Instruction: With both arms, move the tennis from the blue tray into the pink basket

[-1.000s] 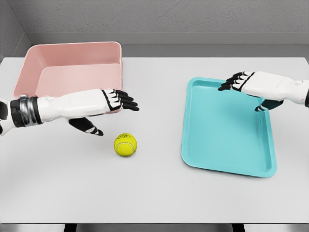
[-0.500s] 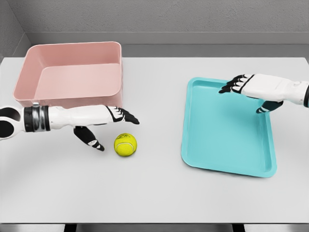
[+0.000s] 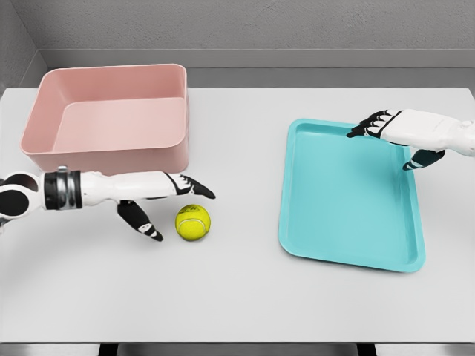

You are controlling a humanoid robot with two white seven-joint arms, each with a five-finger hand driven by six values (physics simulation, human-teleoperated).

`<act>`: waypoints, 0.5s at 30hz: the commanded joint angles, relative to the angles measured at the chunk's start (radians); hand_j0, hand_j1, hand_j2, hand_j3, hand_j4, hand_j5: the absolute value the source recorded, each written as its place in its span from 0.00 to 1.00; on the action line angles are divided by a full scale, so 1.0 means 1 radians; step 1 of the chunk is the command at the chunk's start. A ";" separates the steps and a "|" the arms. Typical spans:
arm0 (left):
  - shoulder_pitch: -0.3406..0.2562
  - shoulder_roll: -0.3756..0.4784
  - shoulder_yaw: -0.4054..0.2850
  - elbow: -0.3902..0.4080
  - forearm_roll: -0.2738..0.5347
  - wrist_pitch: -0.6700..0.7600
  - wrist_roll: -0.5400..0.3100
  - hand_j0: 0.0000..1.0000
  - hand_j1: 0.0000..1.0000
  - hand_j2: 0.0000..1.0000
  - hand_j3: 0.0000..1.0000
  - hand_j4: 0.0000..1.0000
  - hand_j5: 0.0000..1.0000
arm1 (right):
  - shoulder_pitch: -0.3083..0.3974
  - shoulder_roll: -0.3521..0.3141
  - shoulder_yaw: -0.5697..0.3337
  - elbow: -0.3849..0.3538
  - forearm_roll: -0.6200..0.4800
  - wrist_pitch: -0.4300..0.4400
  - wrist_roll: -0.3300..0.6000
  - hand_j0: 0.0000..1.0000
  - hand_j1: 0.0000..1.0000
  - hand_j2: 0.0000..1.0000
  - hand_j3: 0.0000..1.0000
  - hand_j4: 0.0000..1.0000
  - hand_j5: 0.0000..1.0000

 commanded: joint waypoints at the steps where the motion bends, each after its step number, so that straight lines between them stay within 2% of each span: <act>1: 0.000 -0.017 0.000 0.004 0.008 0.001 0.002 1.00 1.00 1.00 1.00 1.00 1.00 | 0.000 0.000 -0.001 0.001 -0.005 0.002 0.000 1.00 1.00 1.00 1.00 1.00 1.00; 4: 0.000 -0.052 0.000 0.024 0.008 0.001 0.002 1.00 1.00 1.00 1.00 1.00 1.00 | 0.000 0.000 -0.001 0.001 -0.005 0.002 -0.002 1.00 1.00 1.00 1.00 1.00 1.00; 14: 0.002 -0.075 -0.001 0.062 -0.010 0.001 -0.006 1.00 1.00 1.00 1.00 1.00 1.00 | 0.000 0.000 -0.001 0.001 -0.005 0.002 -0.002 1.00 1.00 1.00 1.00 1.00 1.00; 15: 0.000 -0.075 0.000 0.072 -0.035 0.001 -0.006 1.00 1.00 1.00 1.00 1.00 1.00 | 0.000 0.000 -0.001 0.001 -0.005 0.002 -0.002 1.00 1.00 1.00 1.00 1.00 1.00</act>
